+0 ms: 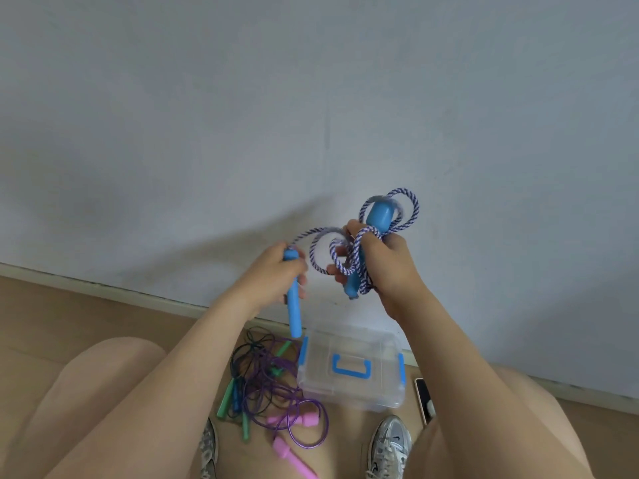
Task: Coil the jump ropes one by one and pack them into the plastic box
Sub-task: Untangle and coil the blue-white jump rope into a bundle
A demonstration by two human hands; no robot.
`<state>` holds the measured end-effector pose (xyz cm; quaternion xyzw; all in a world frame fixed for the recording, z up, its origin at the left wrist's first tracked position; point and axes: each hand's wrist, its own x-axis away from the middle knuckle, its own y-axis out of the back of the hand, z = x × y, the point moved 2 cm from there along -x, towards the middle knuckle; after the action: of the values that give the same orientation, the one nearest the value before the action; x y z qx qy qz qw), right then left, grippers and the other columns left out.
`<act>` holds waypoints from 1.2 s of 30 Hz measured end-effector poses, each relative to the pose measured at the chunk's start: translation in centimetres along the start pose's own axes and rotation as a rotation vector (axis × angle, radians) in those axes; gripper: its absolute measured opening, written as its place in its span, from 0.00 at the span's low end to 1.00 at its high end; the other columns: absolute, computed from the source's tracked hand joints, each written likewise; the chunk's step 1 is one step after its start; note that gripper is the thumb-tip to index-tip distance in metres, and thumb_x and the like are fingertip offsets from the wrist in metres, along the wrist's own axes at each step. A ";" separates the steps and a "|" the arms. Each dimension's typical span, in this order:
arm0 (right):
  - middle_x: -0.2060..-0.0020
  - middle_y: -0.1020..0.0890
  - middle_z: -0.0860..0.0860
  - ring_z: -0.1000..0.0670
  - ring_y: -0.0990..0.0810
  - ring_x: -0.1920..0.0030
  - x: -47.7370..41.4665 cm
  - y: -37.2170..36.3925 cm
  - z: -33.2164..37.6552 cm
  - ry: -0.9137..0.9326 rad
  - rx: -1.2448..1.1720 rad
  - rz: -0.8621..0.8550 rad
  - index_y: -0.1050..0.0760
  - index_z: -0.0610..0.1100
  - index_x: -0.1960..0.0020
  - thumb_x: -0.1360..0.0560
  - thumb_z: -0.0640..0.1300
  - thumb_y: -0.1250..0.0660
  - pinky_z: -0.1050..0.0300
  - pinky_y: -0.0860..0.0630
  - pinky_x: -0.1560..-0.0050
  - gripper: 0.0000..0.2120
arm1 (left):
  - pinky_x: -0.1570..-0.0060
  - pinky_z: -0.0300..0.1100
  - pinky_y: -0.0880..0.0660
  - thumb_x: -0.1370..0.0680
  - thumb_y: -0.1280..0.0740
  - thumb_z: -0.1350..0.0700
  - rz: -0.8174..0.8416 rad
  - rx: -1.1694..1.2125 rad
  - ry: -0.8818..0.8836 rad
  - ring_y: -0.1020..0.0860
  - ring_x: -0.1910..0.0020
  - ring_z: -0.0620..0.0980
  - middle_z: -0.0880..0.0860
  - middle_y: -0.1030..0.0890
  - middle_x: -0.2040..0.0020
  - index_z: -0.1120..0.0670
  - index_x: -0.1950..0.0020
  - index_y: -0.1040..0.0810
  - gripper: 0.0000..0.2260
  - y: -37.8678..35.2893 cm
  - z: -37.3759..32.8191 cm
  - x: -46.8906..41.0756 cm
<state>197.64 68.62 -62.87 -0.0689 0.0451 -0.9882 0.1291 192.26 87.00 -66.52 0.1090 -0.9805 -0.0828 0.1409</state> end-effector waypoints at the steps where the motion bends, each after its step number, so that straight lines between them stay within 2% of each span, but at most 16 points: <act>1: 0.53 0.15 0.38 0.36 0.13 0.51 0.1 0.0 0.0 -0.002 0.092 0.000 0.19 0.44 0.46 0.16 0.43 0.36 0.40 0.14 0.56 0.08 | 0.61 0.51 0.17 0.18 0.36 0.61 -0.114 0.087 0.017 0.18 0.69 0.57 0.58 0.20 0.61 0.57 0.44 0.26 0.04 0.5 0.0 -0.4; 4: 0.59 0.25 0.39 0.34 0.18 0.59 0.4 -0.1 -0.4 -0.053 0.253 0.052 0.29 0.30 0.47 0.19 0.47 0.36 0.35 0.15 0.55 0.17 | 0.72 0.42 0.26 0.22 0.35 0.57 -0.345 0.527 0.106 0.29 0.77 0.51 0.54 0.28 0.68 0.55 0.56 0.28 0.05 2.4 0.1 -1.0; 5: 0.59 0.27 0.40 0.35 0.20 0.61 0.6 -0.3 -0.4 -0.062 0.272 0.092 0.34 0.31 0.49 0.19 0.46 0.37 0.39 0.16 0.58 0.17 | 0.74 0.39 0.30 0.23 0.35 0.56 -0.362 0.641 0.126 0.31 0.77 0.49 0.52 0.30 0.69 0.54 0.59 0.29 0.07 3.0 0.1 -1.1; 7: 0.58 0.29 0.42 0.40 0.23 0.61 0.9 -0.7 -0.6 -0.047 0.299 0.143 0.31 0.36 0.51 0.17 0.45 0.38 0.45 0.19 0.61 0.12 | 0.77 0.37 0.33 0.23 0.34 0.55 -0.320 0.746 0.157 0.32 0.75 0.48 0.51 0.29 0.69 0.53 0.61 0.29 0.08 3.8 0.2 -1.3; 9: 0.59 0.29 0.43 0.44 0.26 0.59 1.1 -1.1 -0.7 -0.035 0.334 0.175 0.29 0.39 0.51 0.16 0.47 0.38 0.49 0.22 0.61 0.11 | 0.76 0.38 0.28 0.21 0.33 0.57 -0.223 0.720 0.182 0.28 0.75 0.48 0.52 0.26 0.68 0.54 0.60 0.26 0.08 3.5 -0.2 -0.9; 12: 0.64 0.31 0.44 0.47 0.32 0.63 1.3 -1.6 -1.1 -0.028 0.487 0.201 0.31 0.43 0.57 0.15 0.48 0.40 0.52 0.34 0.61 0.13 | 0.67 0.42 0.21 0.18 0.32 0.60 0.009 0.454 0.181 0.20 0.66 0.51 0.56 0.17 0.60 0.58 0.52 0.20 0.04 1.5 -1.0 0.2; 14: 0.65 0.25 0.40 0.43 0.23 0.68 1.4 -1.7 -1.4 -0.079 0.415 0.205 0.26 0.37 0.57 0.15 0.47 0.39 0.47 0.24 0.64 0.16 | 0.62 0.43 0.20 0.17 0.33 0.59 0.098 0.326 0.184 0.18 0.62 0.51 0.58 0.16 0.55 0.59 0.46 0.19 0.05 0.5 -1.0 0.9; 16: 0.60 0.19 0.36 0.38 0.15 0.65 1.5 -1.9 -1.4 -0.110 0.350 0.240 0.23 0.30 0.50 0.15 0.46 0.38 0.43 0.16 0.59 0.18 | 0.64 0.42 0.22 0.16 0.33 0.57 0.101 0.281 0.206 0.19 0.64 0.50 0.55 0.17 0.57 0.58 0.47 0.19 0.06 0.1 -0.7 1.2; 18: 0.57 0.16 0.36 0.36 0.13 0.60 1.4 -2.0 -1.4 -0.100 0.400 0.296 0.21 0.31 0.46 0.15 0.45 0.39 0.42 0.16 0.55 0.17 | 0.67 0.40 0.25 0.18 0.30 0.53 0.089 0.199 0.210 0.21 0.66 0.48 0.53 0.18 0.60 0.56 0.48 0.19 0.07 0.3 -0.6 1.4; 21: 0.60 0.17 0.40 0.39 0.15 0.61 1.6 -2.3 -1.4 -0.129 0.468 0.326 0.22 0.31 0.51 0.20 0.48 0.36 0.37 0.16 0.52 0.18 | 0.66 0.39 0.26 0.21 0.26 0.51 0.054 0.071 0.147 0.22 0.63 0.49 0.53 0.17 0.58 0.54 0.50 0.17 0.07 0.7 -0.6 1.5; 23: 0.65 0.19 0.44 0.41 0.18 0.65 1.1 -1.9 -1.6 -0.101 0.558 0.258 0.24 0.35 0.60 0.26 0.50 0.34 0.40 0.18 0.59 0.17 | 0.62 0.41 0.26 0.23 0.23 0.51 -0.020 0.042 0.098 0.21 0.62 0.49 0.51 0.17 0.60 0.53 0.52 0.15 0.06 1.2 -0.6 1.4; 25: 0.71 0.19 0.46 0.43 0.20 0.69 0.7 -1.2 -1.3 -0.018 0.669 0.088 0.26 0.40 0.65 0.23 0.46 0.34 0.54 0.23 0.70 0.14 | 0.61 0.41 0.25 0.25 0.21 0.54 -0.066 0.048 0.064 0.20 0.63 0.49 0.50 0.16 0.62 0.54 0.53 0.14 0.05 1.9 -0.7 1.3; 29: 0.69 0.25 0.47 0.47 0.28 0.69 0.0 0.4 -1.3 0.177 0.868 -0.213 0.32 0.44 0.63 0.20 0.42 0.38 0.54 0.37 0.71 0.13 | 0.62 0.43 0.21 0.26 0.21 0.57 0.040 -0.146 0.083 0.15 0.63 0.47 0.53 0.12 0.59 0.55 0.47 0.14 0.09 2.8 -0.9 1.7; 31: 0.65 0.23 0.47 0.44 0.26 0.66 -0.2 0.9 -1.2 0.182 0.866 -0.312 0.29 0.44 0.58 0.19 0.43 0.38 0.55 0.38 0.70 0.09 | 0.59 0.46 0.18 0.25 0.23 0.61 0.113 -0.185 0.103 0.14 0.61 0.50 0.57 0.12 0.56 0.56 0.45 0.15 0.10 2.8 -0.8 2.0; 33: 0.59 0.19 0.46 0.42 0.22 0.61 -0.5 1.4 -1.2 0.167 0.831 -0.380 0.26 0.45 0.45 0.19 0.44 0.39 0.54 0.33 0.67 0.05 | 0.55 0.51 0.17 0.25 0.26 0.65 0.105 -0.151 0.098 0.15 0.60 0.54 0.61 0.12 0.55 0.58 0.43 0.17 0.11 2.7 -0.9 2.2; 36: 0.55 0.17 0.46 0.41 0.17 0.57 -0.5 1.7 -1.2 0.094 0.735 -0.375 0.31 0.47 0.32 0.22 0.51 0.37 0.48 0.19 0.56 0.20 | 0.54 0.49 0.16 0.24 0.28 0.65 0.108 -0.001 0.087 0.15 0.59 0.53 0.60 0.14 0.55 0.59 0.43 0.19 0.11 2.3 -1.3 2.3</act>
<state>198.39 67.22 -64.28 0.0201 -0.3183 -0.9470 -0.0392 190.03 88.53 -64.25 0.0594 -0.9778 -0.0708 0.1879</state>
